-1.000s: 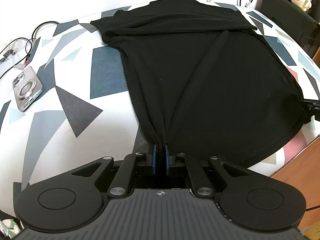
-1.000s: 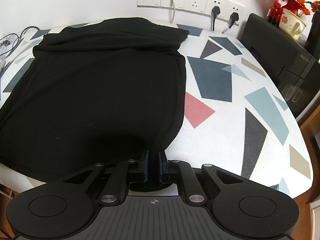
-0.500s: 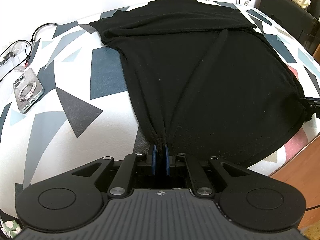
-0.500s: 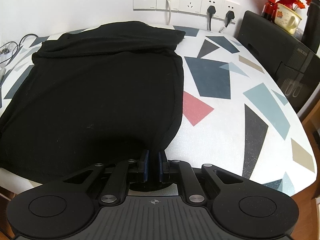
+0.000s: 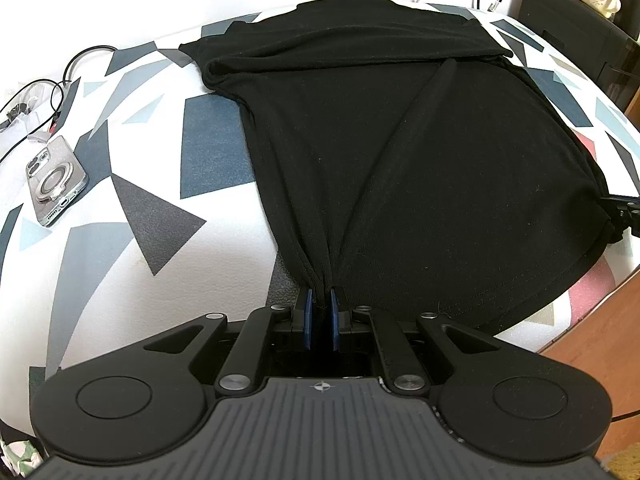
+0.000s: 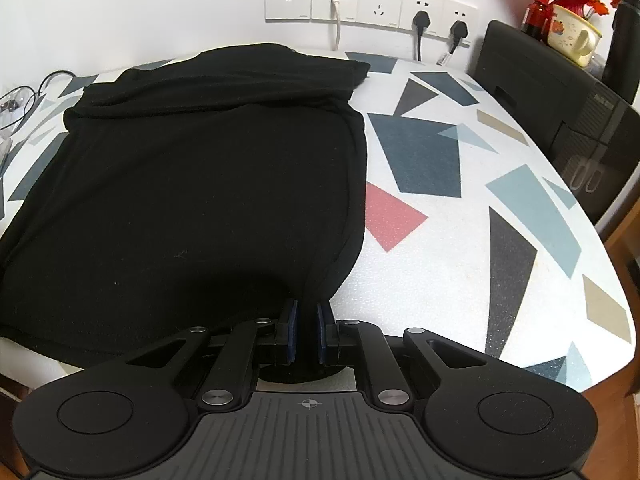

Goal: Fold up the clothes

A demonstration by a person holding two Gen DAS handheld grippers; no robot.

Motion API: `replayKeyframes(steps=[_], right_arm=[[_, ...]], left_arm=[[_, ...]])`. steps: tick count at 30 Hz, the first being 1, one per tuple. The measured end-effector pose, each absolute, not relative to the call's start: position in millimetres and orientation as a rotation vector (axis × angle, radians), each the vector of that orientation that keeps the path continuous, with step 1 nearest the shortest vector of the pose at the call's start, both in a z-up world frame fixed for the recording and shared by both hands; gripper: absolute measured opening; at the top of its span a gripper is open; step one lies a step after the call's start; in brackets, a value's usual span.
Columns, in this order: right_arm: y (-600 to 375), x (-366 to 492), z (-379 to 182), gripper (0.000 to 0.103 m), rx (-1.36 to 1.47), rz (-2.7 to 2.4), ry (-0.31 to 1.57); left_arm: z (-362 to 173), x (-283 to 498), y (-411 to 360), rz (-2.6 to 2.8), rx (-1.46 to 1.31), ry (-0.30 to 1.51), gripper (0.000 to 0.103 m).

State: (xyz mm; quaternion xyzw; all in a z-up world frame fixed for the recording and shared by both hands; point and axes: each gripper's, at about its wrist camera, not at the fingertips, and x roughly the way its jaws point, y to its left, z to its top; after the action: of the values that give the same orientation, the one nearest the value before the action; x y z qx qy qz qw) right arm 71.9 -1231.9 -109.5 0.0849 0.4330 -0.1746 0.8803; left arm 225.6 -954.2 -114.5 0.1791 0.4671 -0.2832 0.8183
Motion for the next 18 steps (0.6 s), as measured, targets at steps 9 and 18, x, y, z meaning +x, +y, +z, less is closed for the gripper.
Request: replayKeyframes(steps=[9, 18], right_arm=[[-1232.0, 70.0, -110.0, 0.010, 0.184, -0.370, 0.893], [-1235.6, 70.9, -109.6, 0.009, 0.199, -0.362, 0.906]], left_arm=[[-113.6, 223.4, -951.9, -0.601, 0.360, 1.004, 0.009], [-112.4, 217.5, -950.5, -0.604, 0.349, 1.008, 0.009]])
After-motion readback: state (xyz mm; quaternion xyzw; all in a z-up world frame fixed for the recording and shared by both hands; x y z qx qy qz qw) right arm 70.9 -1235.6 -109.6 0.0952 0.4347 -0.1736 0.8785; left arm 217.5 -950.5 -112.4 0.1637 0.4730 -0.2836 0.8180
